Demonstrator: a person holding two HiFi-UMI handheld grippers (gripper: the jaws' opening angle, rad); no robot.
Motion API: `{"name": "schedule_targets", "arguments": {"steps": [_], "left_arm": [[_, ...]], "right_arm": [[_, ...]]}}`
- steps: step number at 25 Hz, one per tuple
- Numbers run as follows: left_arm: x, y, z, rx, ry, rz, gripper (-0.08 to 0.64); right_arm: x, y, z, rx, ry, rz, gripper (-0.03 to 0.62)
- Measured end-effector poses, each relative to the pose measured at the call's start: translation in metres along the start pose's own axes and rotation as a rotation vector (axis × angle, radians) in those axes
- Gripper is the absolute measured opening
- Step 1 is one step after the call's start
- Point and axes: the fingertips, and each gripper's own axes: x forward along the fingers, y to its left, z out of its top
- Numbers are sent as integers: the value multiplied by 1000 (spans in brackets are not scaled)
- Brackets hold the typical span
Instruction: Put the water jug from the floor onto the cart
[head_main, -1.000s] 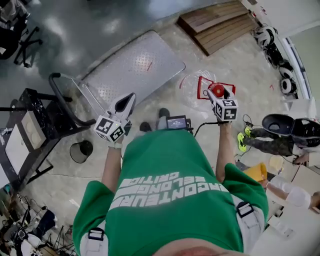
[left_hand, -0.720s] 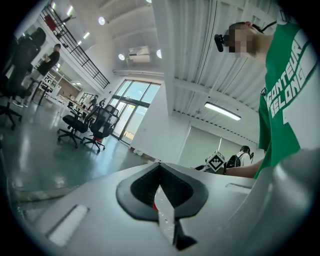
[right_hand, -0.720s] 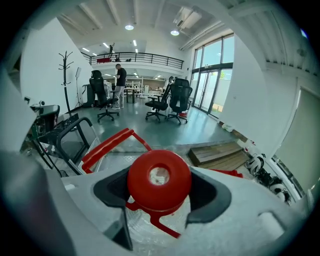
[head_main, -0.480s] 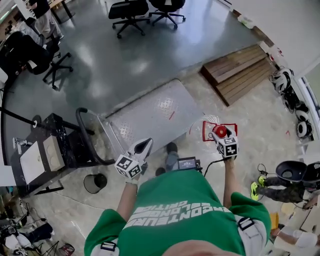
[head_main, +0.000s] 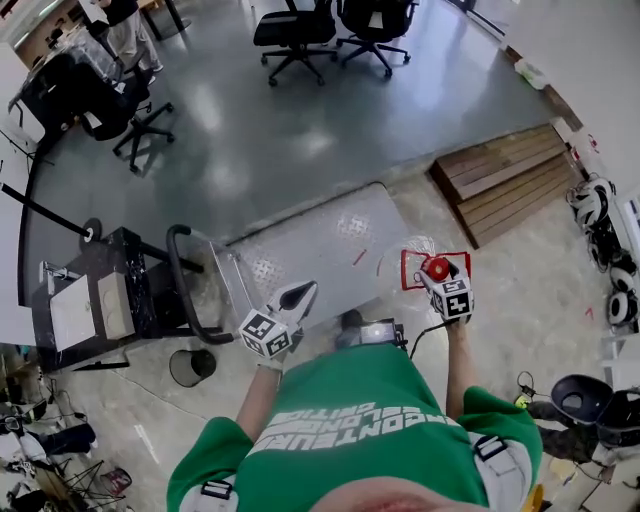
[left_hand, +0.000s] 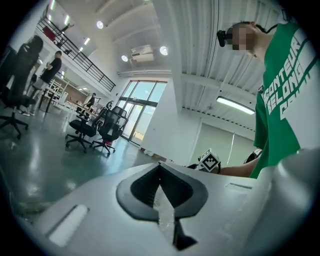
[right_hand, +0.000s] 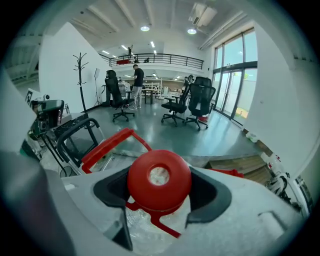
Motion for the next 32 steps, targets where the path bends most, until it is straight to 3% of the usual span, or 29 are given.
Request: {"name": "schedule_targets", "arguments": {"steps": [13, 22, 32], "left_arm": [[27, 28, 8, -22, -10, 164, 14], [41, 26, 6, -39, -28, 207, 12], [15, 50, 6, -73, -40, 280, 12]], "right_arm": [[92, -4, 70, -188, -6, 181, 302], [137, 39, 118, -320, -39, 312, 302], [179, 114, 158, -418, -35, 438, 302]]}}
